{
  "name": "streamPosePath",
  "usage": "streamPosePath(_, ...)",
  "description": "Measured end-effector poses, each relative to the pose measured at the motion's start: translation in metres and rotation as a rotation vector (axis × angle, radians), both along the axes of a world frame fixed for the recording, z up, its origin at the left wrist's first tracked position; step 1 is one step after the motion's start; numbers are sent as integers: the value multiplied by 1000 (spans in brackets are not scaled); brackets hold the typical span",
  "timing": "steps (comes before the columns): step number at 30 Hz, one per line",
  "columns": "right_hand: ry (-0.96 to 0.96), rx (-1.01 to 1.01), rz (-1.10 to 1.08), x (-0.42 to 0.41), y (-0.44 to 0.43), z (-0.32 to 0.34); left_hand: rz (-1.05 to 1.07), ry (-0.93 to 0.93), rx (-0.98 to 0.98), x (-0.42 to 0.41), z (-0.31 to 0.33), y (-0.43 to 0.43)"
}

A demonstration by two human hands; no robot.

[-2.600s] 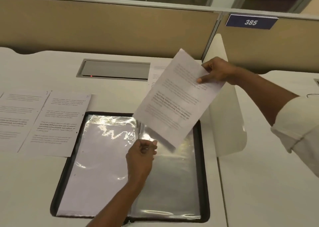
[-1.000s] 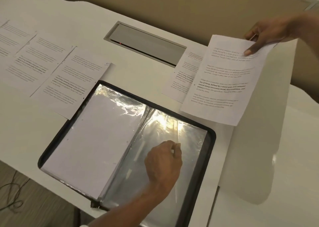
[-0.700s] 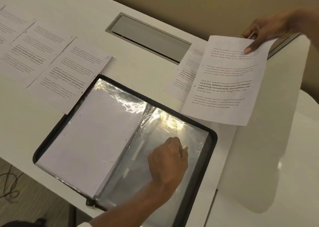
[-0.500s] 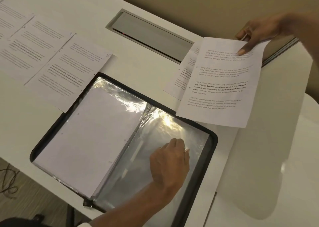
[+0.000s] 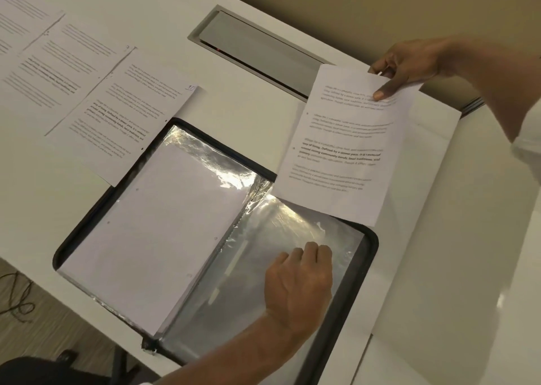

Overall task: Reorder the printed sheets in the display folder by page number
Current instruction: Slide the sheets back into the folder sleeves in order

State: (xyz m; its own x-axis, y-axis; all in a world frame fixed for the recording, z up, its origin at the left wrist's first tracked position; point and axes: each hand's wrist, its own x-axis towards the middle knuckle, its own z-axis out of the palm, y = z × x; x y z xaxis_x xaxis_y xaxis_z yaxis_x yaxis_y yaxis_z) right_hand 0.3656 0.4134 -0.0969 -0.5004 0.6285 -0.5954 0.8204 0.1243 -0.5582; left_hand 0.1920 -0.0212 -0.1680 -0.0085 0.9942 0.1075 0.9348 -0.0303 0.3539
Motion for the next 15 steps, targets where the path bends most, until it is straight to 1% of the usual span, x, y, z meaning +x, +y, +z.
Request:
streamPosePath(1, 16, -36, -17, -21, -18, -4, -3, 7, 2, 1, 0, 0)
streamPosePath(2, -15, -113, -48, -39, -29, 2, -8, 15, 6, 1, -1, 0)
streamPosePath(4, 6, -36, -27, -38, -20, -2, -26, 35, 8, 1, -2, -1)
streamPosePath(7, 0, -72, -74, -39, -17, -4, -61, 51, -5, 1, -2, -2)
streamPosePath(9, -5, -59, -74, -42, -26, -13, -76, 63, -11, 1, -1, -2)
streamPosePath(15, 46, -85, -154, -31, -29, -22, -81, 99, 10, 2, -1, 0)
